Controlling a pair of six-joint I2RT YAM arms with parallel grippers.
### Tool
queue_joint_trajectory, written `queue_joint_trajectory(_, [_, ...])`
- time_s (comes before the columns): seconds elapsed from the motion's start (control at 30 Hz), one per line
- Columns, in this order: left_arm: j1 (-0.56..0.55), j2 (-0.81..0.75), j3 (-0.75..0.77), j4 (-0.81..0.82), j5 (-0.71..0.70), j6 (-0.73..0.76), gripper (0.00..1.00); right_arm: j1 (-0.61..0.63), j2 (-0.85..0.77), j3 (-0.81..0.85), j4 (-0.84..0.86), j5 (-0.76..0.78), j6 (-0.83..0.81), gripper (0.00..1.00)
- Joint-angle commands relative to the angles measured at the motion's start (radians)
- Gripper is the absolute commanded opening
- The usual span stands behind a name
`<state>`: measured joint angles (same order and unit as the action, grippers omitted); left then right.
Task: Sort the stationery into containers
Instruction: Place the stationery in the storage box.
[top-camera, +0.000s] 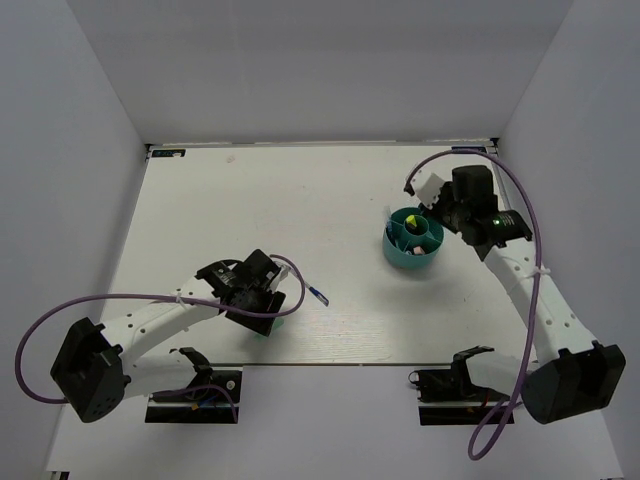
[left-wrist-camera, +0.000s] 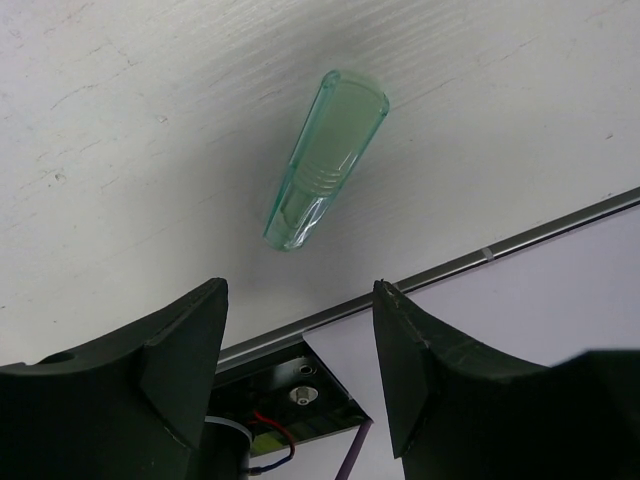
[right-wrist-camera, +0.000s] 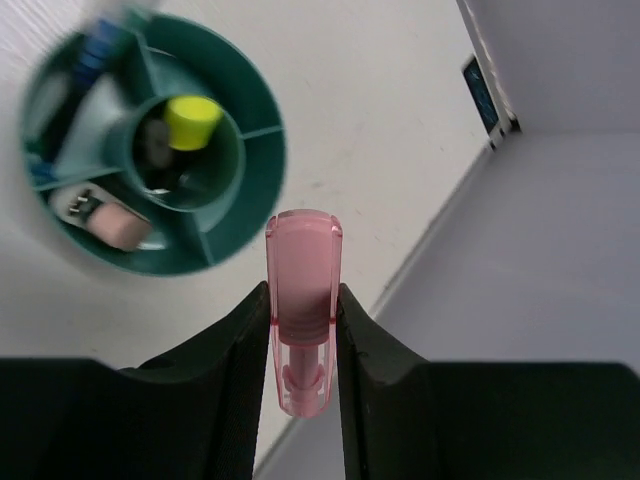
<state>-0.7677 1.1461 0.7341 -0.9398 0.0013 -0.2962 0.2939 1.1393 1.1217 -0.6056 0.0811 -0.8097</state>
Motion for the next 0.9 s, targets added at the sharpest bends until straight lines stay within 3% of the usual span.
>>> queue_joint_trajectory(0.0, [-0.004,-0.029,0.016,-0.004,0.005,0.012,0.70,-0.013,0.063,0.082,-0.023,0.209,-0.077,0.00])
queue_joint_trajectory(0.4, [-0.015,-0.040,-0.001,-0.005,0.003,0.009,0.73,-0.058,0.335,0.188,-0.123,0.086,-0.473,0.00])
queue_joint_trajectory(0.87, [-0.019,-0.048,-0.005,-0.005,0.003,0.011,0.74,-0.075,0.540,0.368,-0.364,-0.043,-0.496,0.00])
